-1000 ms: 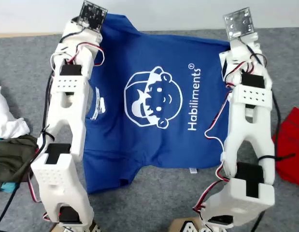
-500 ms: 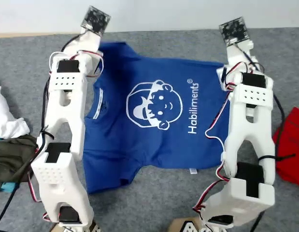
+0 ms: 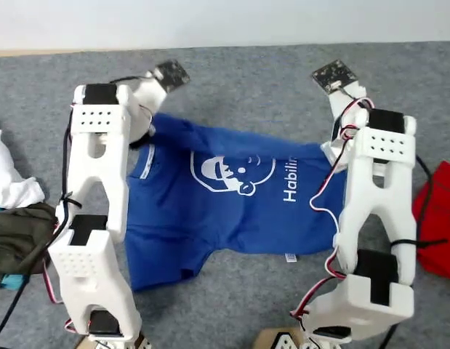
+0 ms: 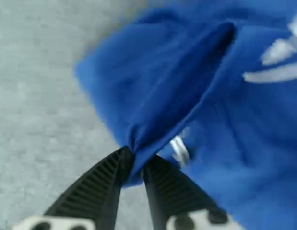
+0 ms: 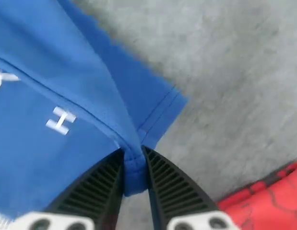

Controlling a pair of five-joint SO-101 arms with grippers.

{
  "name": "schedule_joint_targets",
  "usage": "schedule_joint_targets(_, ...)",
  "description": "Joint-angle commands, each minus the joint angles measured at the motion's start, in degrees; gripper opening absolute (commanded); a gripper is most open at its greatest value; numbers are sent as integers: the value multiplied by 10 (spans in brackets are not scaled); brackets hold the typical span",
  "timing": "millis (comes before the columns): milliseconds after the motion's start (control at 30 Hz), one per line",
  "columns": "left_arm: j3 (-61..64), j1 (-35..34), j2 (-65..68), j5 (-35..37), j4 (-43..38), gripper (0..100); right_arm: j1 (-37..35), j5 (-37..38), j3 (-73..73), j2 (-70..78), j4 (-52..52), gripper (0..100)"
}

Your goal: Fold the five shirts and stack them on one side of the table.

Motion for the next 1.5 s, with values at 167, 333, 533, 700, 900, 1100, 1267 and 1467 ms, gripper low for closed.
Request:
schedule_joint_targets(167,-12,-12,-11,-77,96,2,8,40,-32,-57,135,10)
schedule_joint_targets(333,36,-15,-33,-128,96,2,36,60,-32,-57,192,11)
schedule_joint_targets(533,195,2,-150,-211,96,2,80,92,-32,-58,244,11)
schedule_joint_targets(700,349,30,-251,-244,96,2,86,96,-31,-57,252,11)
schedule_joint_targets(900,461,40,-328,-278,96,2,79,96,-16,-51,248,11)
schedule_joint_targets(1100,498,18,-341,-305,96,2,57,95,31,-54,243,11)
schedule_joint_targets(1267,520,3,-342,-322,96,2,51,93,52,-56,221,11)
schedule_joint_targets(1467,537,2,-345,-326,96,2,51,93,52,-56,216,11)
